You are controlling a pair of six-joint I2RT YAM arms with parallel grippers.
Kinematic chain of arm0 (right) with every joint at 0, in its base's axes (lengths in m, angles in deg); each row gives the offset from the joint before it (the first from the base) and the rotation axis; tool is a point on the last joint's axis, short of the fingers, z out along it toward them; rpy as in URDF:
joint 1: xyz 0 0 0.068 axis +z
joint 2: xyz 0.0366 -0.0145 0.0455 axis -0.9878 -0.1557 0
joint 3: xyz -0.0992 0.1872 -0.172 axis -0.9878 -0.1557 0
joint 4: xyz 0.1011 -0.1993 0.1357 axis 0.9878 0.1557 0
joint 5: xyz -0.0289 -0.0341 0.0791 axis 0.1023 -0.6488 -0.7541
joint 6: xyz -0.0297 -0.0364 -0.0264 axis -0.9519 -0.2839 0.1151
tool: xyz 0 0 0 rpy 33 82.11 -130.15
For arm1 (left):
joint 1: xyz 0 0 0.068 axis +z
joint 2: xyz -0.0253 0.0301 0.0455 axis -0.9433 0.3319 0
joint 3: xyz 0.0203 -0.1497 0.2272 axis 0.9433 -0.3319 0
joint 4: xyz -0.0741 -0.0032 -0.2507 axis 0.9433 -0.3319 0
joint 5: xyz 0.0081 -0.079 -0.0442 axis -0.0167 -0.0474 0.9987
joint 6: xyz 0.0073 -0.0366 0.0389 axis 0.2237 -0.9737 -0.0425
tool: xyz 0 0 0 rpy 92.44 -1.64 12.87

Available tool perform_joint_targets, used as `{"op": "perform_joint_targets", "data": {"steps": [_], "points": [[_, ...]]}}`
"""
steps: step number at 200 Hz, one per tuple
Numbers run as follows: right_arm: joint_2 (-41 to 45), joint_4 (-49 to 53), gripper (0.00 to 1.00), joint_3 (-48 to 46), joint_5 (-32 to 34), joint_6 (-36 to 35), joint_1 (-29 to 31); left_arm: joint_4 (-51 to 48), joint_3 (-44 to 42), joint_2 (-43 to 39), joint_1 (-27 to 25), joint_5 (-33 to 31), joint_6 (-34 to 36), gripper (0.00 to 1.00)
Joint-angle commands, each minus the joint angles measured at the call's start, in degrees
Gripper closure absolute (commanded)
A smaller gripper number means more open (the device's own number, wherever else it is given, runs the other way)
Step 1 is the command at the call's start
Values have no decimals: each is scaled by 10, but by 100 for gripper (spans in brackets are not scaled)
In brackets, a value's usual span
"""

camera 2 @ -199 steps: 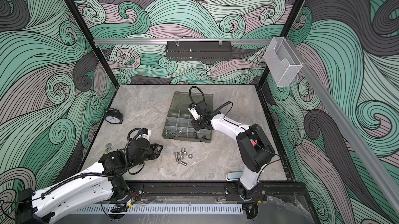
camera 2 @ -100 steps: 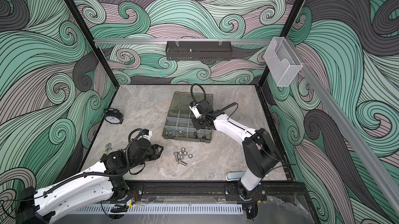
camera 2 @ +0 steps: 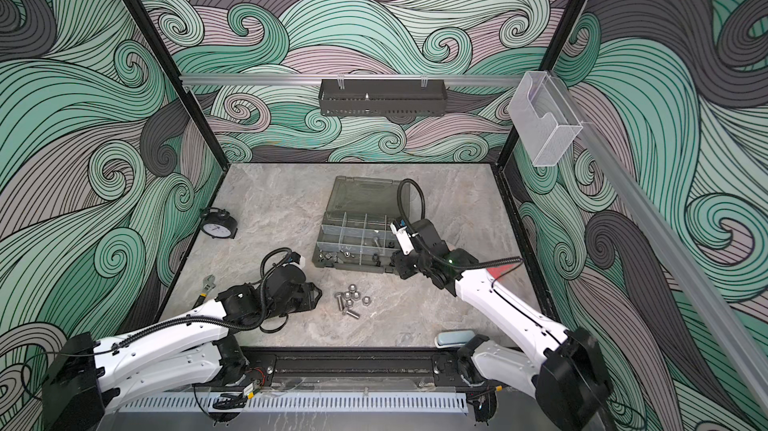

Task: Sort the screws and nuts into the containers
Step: 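Open the right gripper to release the silver bolt and draw back, then lower the left gripper onto a silver hex bolt in the pile and close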

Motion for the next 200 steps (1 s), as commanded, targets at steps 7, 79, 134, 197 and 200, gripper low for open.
{"op": "perform_joint_targets", "data": {"steps": [7,79,134,197,200], "points": [[62,45,59,-37,14,67,-2,44,31,32,-7,21,1,57],[116,49,57,-78,23,92,-1,50,72,138,-34,45,-10,58],[82,48,57,-67,15,88,-1,42,99,195,-43,56,-3,58],[112,47,57,-84,27,93,-1,15,127,249,-55,58,-1,58],[112,48,57,-84,26,93,-1,13,128,249,-55,57,-1,58]]}}
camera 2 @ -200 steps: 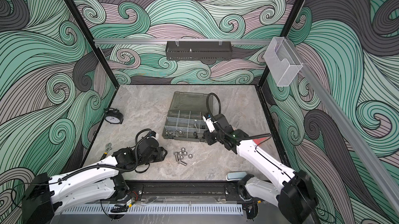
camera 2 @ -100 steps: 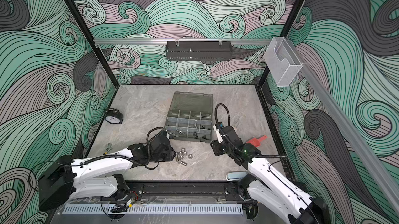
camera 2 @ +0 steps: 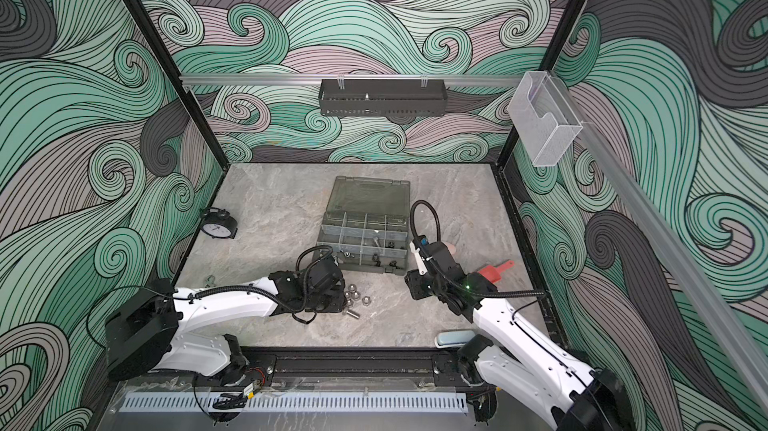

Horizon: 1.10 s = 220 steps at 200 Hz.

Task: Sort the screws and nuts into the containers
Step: 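Lower the left gripper onto a silver hex bolt in the pile and close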

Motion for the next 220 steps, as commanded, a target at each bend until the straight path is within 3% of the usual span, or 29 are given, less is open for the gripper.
{"op": "perform_joint_targets", "data": {"steps": [1,158,220], "points": [[10,3,57,-3,10,6,-2,-26,21,10,-7,-3,1,58],[15,5,57,-6,4,11,-1,-68,41,80,-10,-52,-3,64],[21,7,57,-7,2,12,-1,-62,50,100,-10,-49,6,76]]}}
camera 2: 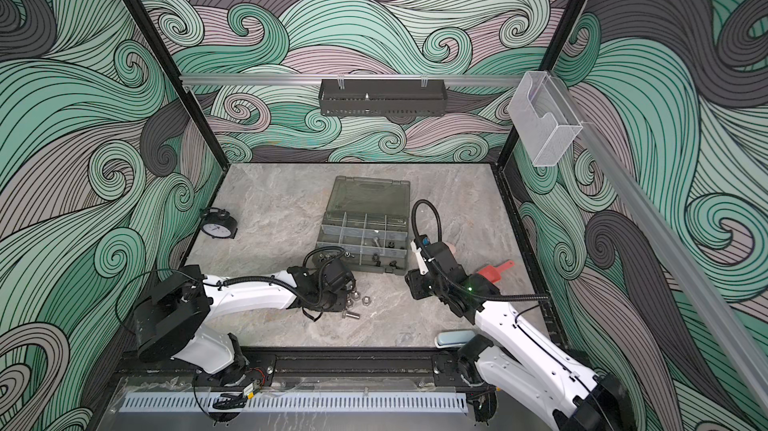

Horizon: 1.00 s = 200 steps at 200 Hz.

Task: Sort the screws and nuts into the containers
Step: 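Lower the left gripper onto a silver hex bolt in the pile and close, then lift the silver bolt with the left gripper and carry it over the box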

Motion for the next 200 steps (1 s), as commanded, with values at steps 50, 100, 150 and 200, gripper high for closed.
{"op": "perform_joint_targets", "data": {"steps": [50,100,150,200], "points": [[14,7,57,-7,-1,10,-1,-24,-2,-9,-4,-12,3,85],[26,11,57,-6,-1,10,-1,-75,57,-66,-4,-41,36,85],[38,9,57,-7,-9,11,-1,-74,164,-34,19,-89,123,85],[57,2,58,-20,-24,36,-1,-82,325,100,89,-37,191,85]]}}
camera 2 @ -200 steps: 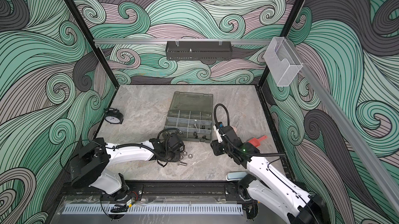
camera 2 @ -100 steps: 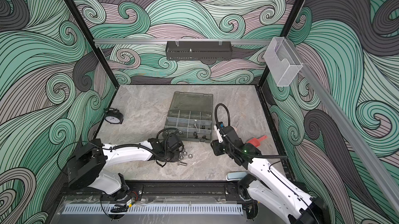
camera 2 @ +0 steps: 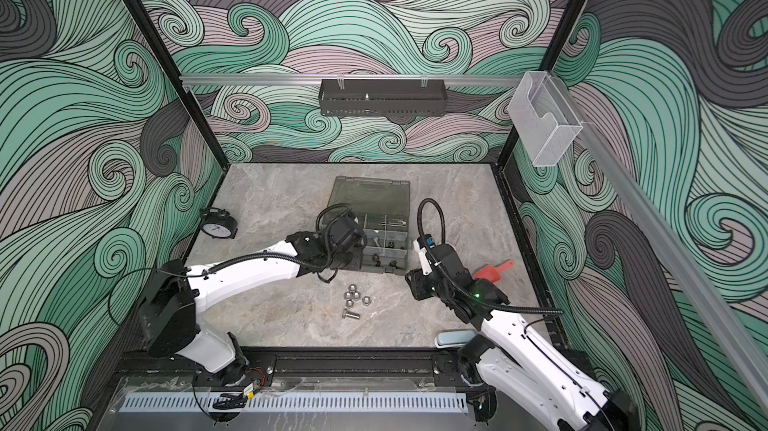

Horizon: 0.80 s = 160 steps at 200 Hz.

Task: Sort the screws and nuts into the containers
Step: 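Lift the silver bolt with the left gripper and carry it over the box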

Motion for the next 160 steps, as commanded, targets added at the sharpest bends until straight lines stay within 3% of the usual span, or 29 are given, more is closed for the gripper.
{"op": "perform_joint_targets", "data": {"steps": [1,45,69,107,160], "points": [[12,0,58,-17,-11,19,-1,-13,75,65,32,18,52,85],[42,14,58,-26,-24,31,-1,-91,255,220,76,83,78,86],[47,13,58,-30,-23,29,-2,-89,300,261,82,94,81,86],[31,8,58,-29,-34,26,-1,-84,313,291,86,114,70,86],[17,5,58,-28,-31,22,-2,-27,254,267,85,143,62,85]]}}
